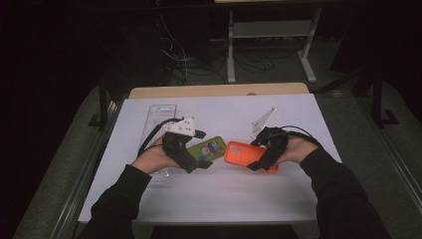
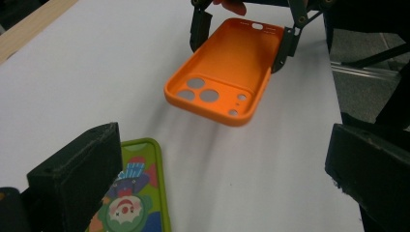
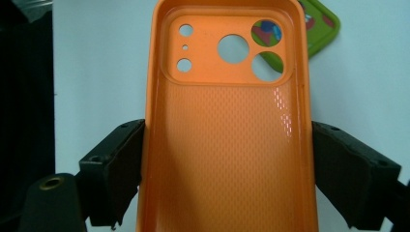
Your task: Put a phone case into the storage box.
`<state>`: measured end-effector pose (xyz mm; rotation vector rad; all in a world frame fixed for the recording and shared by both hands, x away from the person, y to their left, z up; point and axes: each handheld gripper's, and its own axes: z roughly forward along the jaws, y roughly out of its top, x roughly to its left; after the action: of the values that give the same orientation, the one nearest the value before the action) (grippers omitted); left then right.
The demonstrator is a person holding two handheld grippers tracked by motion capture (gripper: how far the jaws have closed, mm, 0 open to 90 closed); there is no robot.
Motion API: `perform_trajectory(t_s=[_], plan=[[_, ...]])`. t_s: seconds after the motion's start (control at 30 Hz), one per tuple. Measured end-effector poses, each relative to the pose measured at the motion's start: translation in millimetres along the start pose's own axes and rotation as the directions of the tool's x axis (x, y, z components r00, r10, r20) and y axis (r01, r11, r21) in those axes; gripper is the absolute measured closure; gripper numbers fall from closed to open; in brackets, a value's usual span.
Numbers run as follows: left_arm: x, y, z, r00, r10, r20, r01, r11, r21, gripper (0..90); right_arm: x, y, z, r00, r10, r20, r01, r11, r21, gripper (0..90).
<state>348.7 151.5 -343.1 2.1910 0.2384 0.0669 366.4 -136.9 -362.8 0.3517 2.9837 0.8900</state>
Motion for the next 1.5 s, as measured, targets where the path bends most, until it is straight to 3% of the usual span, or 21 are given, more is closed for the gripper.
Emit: perform_trajectory(t_s=[0.27, 0.47, 0.7, 0.8, 1.3, 1.5], plan=[[4.7, 1.9, 7.8, 0.9991, 0.015, 0.04, -0.015, 0.9998, 0.015, 0.0, 2.3, 15.7, 5.7, 0.9969, -0.058, -0.053, 0.059, 0.998, 0.017, 15.1], [6.6, 1.0, 13.5, 0.9976, 0.03, 0.062, -0.033, 0.9978, 0.058, 0.0, 5.3, 27.5, 9.4, 0.9914, -0.093, -0.092, 0.096, 0.995, 0.023, 15.1], [5.2, 2.1, 20.5, 0.9942, 0.033, 0.102, -0.042, 0.9956, 0.084, 0.0, 9.1, 39.5, 11.7, 0.9861, -0.135, -0.097, 0.139, 0.989, 0.04, 15.1], [3.6, 3.4, 26.8, 0.9906, 0.053, 0.126, -0.066, 0.9925, 0.103, 0.0, 11.3, 47.1, 13.8, 0.9819, -0.157, -0.106, 0.162, 0.986, 0.042, 15.1], [0.7, 0.0, 39.3, 0.985, 0.046, 0.166, -0.075, 0.982, 0.173, 0.0, 16.7, 65.8, 15.8, 0.9721, -0.209, -0.108, 0.213, 0.976, 0.035, 15.1], [1.1, 0.3, 39.1, 0.9843, 0.056, 0.168, -0.085, 0.9809, 0.175, 3.2, 18.0, 68.8, 17.7, 0.9714, -0.209, -0.113, 0.214, 0.976, 0.037, 15.1]])
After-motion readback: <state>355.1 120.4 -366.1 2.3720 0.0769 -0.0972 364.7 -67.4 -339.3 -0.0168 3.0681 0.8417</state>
